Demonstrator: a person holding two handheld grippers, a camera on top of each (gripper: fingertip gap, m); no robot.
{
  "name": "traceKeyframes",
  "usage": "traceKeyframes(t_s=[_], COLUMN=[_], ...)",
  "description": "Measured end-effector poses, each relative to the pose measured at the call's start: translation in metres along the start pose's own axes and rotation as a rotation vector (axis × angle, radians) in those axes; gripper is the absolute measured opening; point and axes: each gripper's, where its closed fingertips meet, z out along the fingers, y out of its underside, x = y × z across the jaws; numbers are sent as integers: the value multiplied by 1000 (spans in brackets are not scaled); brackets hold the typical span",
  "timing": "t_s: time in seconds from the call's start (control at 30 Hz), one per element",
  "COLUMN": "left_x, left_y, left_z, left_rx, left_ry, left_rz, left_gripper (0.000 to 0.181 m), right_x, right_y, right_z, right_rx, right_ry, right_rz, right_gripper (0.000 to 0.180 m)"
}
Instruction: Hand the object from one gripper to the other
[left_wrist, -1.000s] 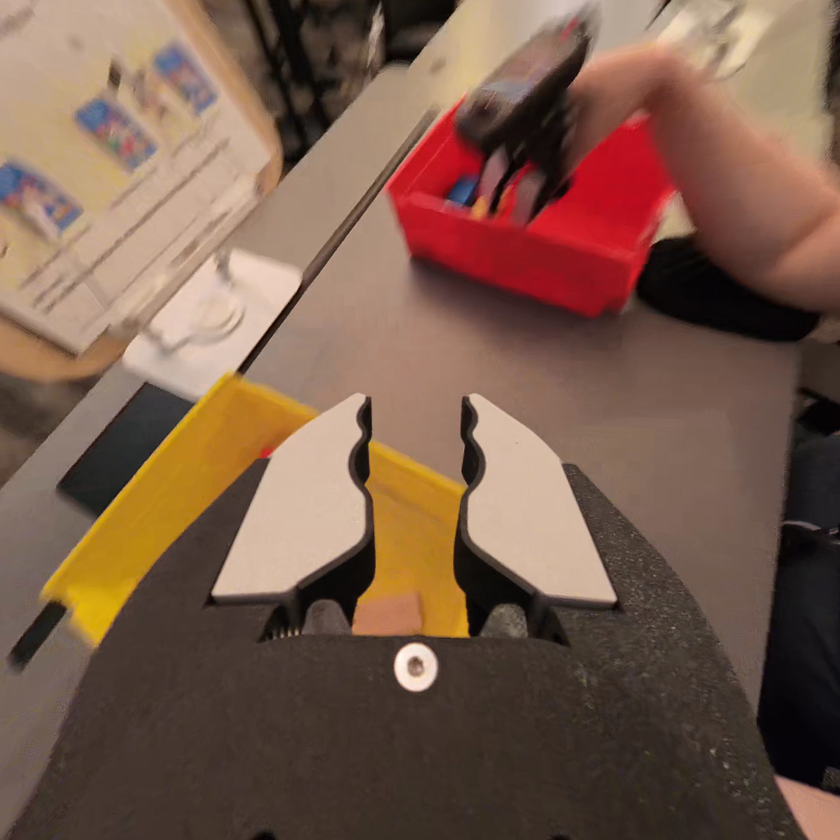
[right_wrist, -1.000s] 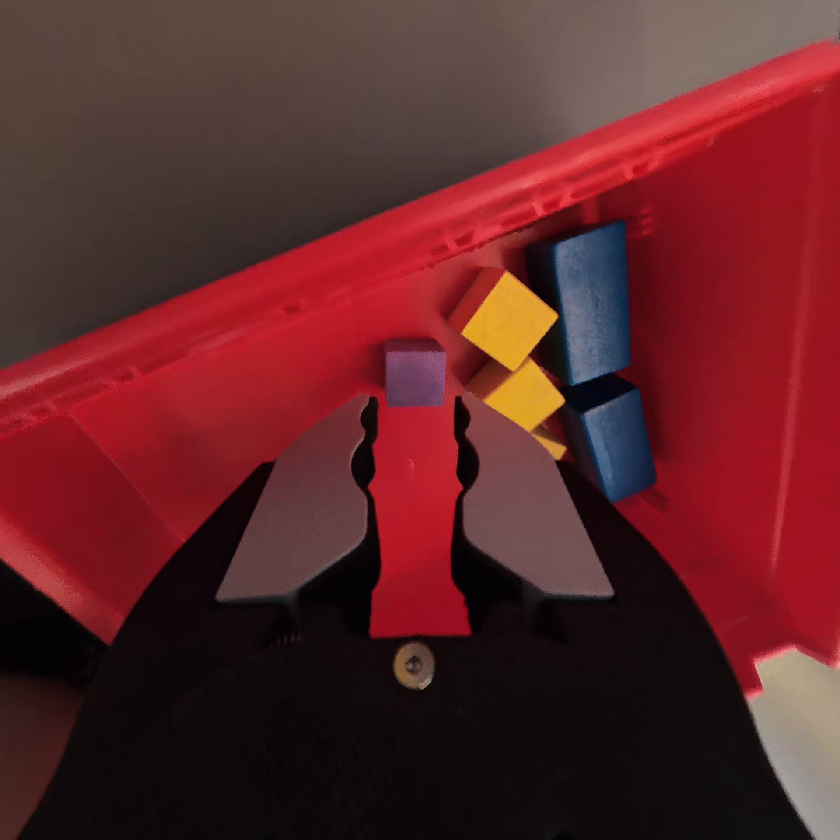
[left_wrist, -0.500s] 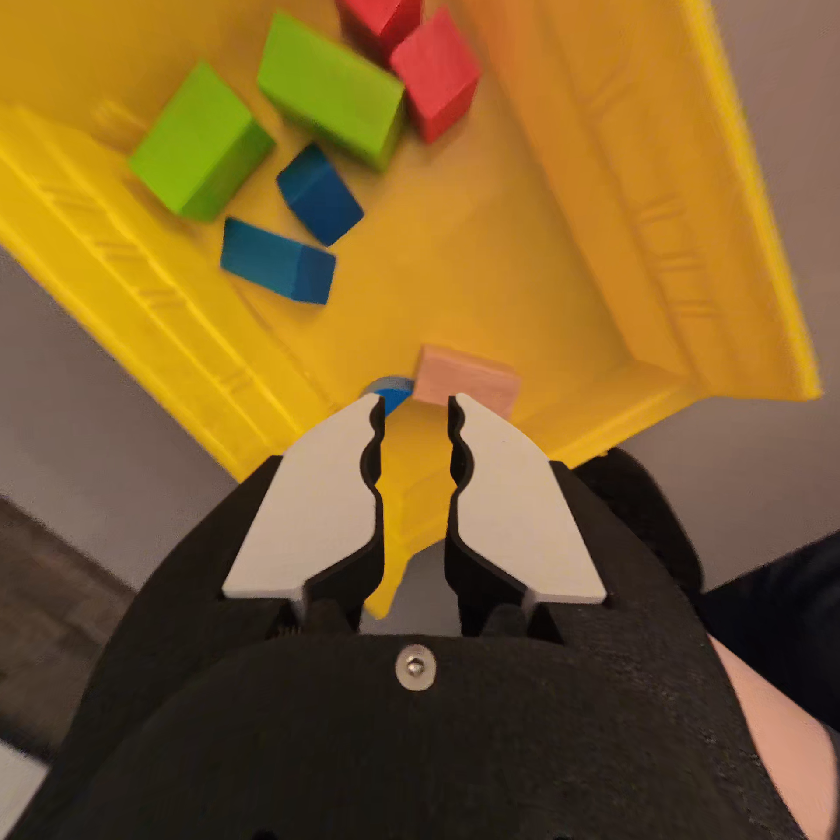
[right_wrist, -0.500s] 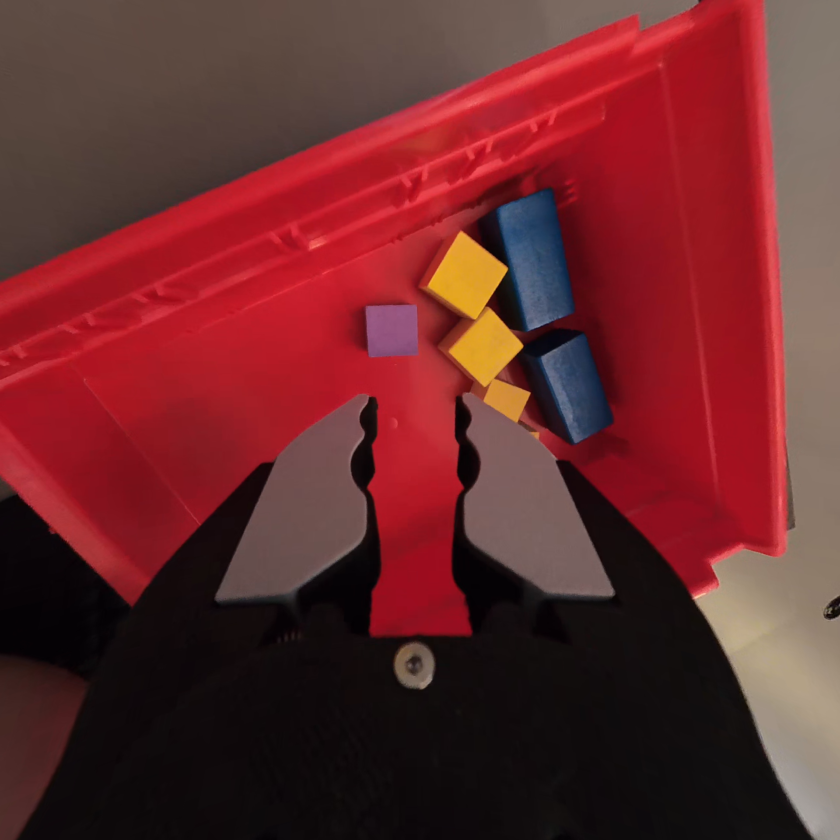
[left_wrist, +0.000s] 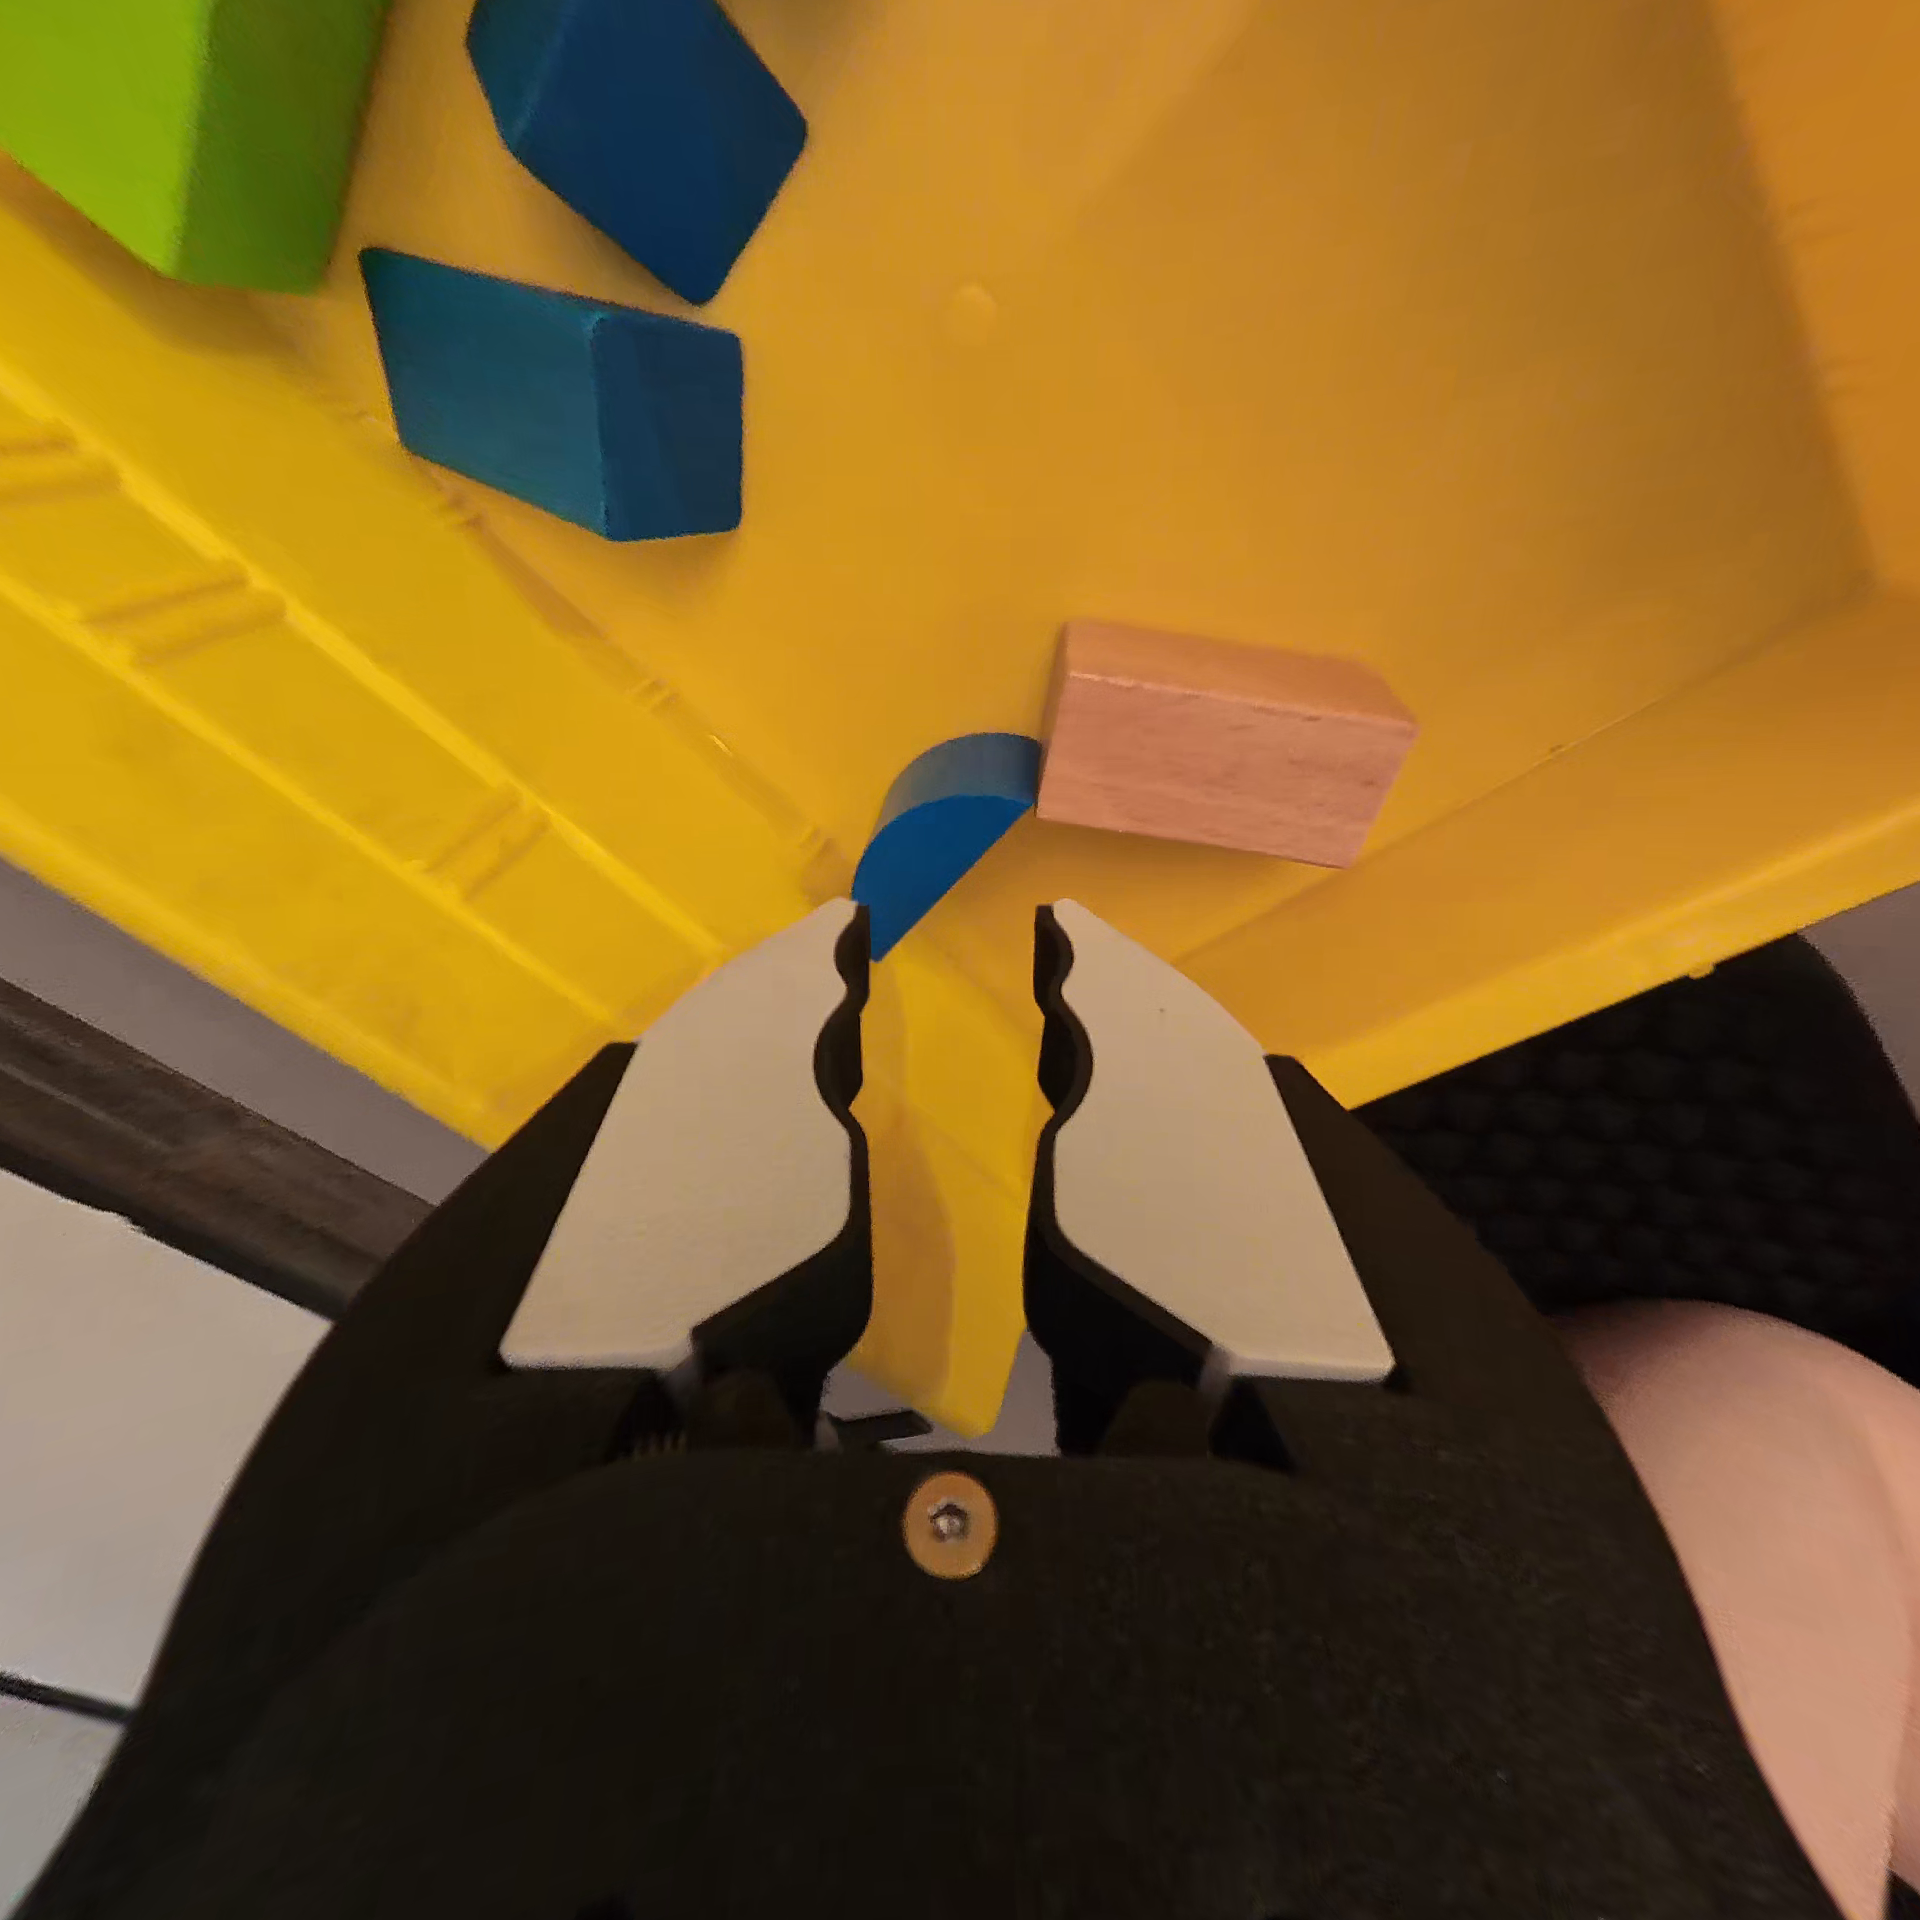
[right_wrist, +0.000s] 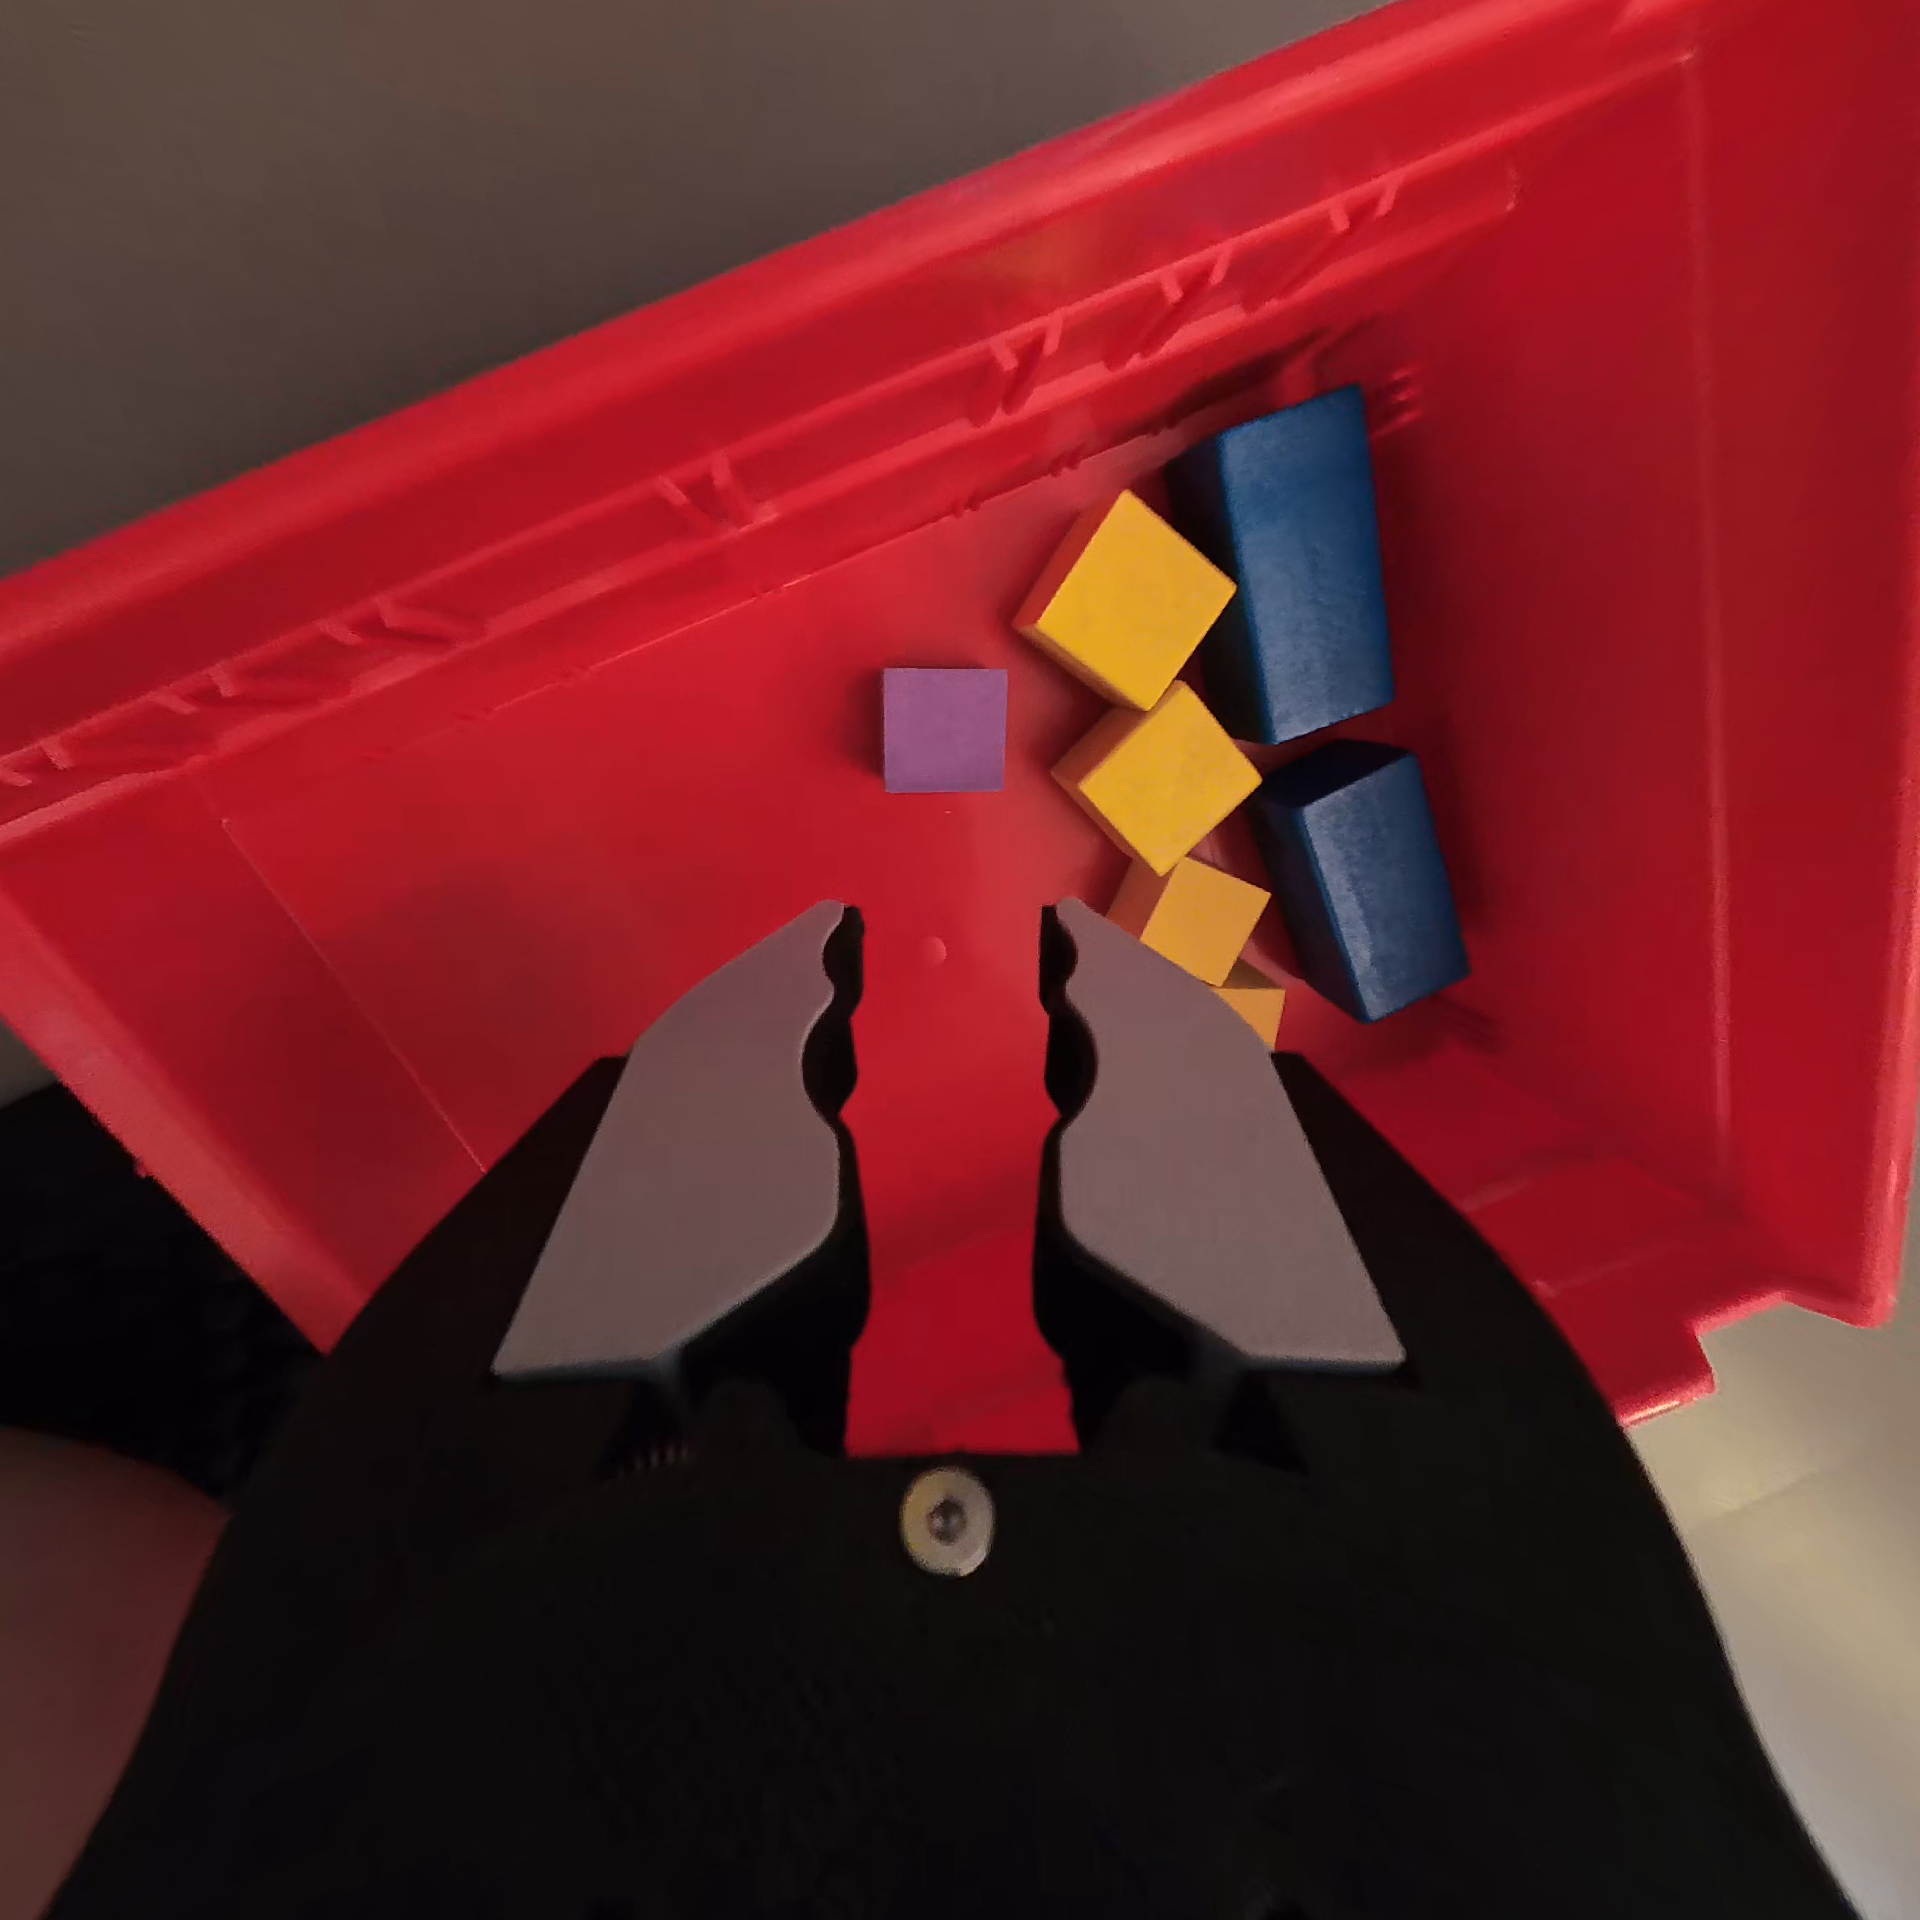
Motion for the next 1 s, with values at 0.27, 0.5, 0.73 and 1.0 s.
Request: traceKeyframes(t_s=[0.27, 0.5, 0.73, 1.0], left_x=[-2, -4, -7, -6], left_y=[-1, -2, -7, -7], left_z=[17, 19, 13, 22], left_rx=[-68, -71, -22, -50], left_ry=[1, -21, -51, -39], left_rz=[28, 45, 69, 88], left_gripper=[28, 27, 27, 30], right_x=[-4, -6, -8, -11], right_y=[-1, 1, -1, 0], right_z=[0, 3, 3, 6], right_rx=[4, -12, -13, -30], right_ry=[-25, -43, -49, -67], right_rz=[-3, -1, -4, -7], right_gripper=[33, 33, 33, 33])
